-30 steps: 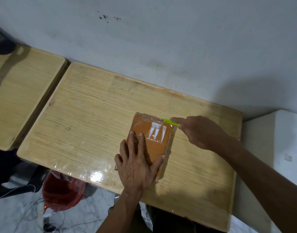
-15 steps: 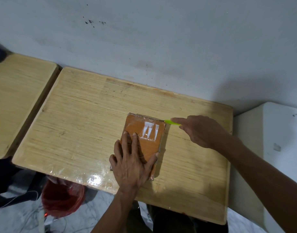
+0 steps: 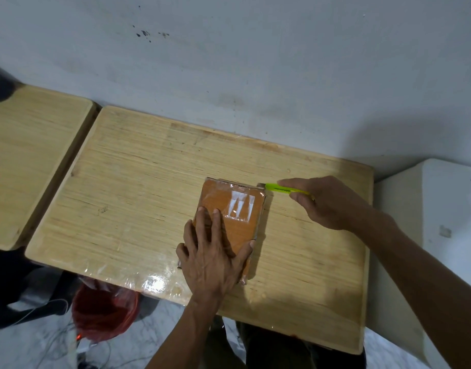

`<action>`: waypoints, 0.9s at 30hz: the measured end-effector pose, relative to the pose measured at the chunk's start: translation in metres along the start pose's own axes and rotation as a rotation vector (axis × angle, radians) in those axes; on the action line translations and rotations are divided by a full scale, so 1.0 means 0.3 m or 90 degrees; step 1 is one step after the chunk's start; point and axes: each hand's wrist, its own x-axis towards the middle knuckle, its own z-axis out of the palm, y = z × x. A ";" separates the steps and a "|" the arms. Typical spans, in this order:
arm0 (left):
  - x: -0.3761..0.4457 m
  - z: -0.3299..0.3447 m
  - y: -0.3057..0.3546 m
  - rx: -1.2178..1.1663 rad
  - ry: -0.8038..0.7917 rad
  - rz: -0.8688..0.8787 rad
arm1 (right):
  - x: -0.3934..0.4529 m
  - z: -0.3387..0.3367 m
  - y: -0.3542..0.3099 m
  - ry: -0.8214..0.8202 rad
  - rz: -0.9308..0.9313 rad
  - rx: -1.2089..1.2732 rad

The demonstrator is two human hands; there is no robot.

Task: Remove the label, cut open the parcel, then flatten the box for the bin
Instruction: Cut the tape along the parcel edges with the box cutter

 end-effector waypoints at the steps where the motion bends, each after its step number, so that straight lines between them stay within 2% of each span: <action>1: 0.000 0.001 0.000 0.001 -0.001 0.000 | 0.010 0.004 -0.011 0.009 -0.014 0.005; 8: 0.001 0.009 -0.004 -0.001 -0.004 0.001 | 0.071 0.061 -0.056 0.054 -0.085 0.040; 12: 0.000 0.012 -0.006 -0.003 -0.001 0.000 | 0.061 0.072 -0.037 0.049 -0.040 0.033; 14: -0.001 0.010 -0.003 -0.002 -0.006 0.003 | 0.046 0.067 -0.035 0.066 0.013 0.074; 18: 0.002 -0.010 -0.004 -0.006 -0.015 0.008 | -0.012 0.076 -0.095 0.179 0.182 0.210; 23: 0.022 -0.049 -0.041 -0.059 -0.059 0.046 | -0.121 0.233 -0.238 0.283 0.385 0.455; 27: 0.056 -0.083 -0.065 -0.096 -0.089 0.083 | -0.196 0.331 -0.390 0.325 0.452 0.555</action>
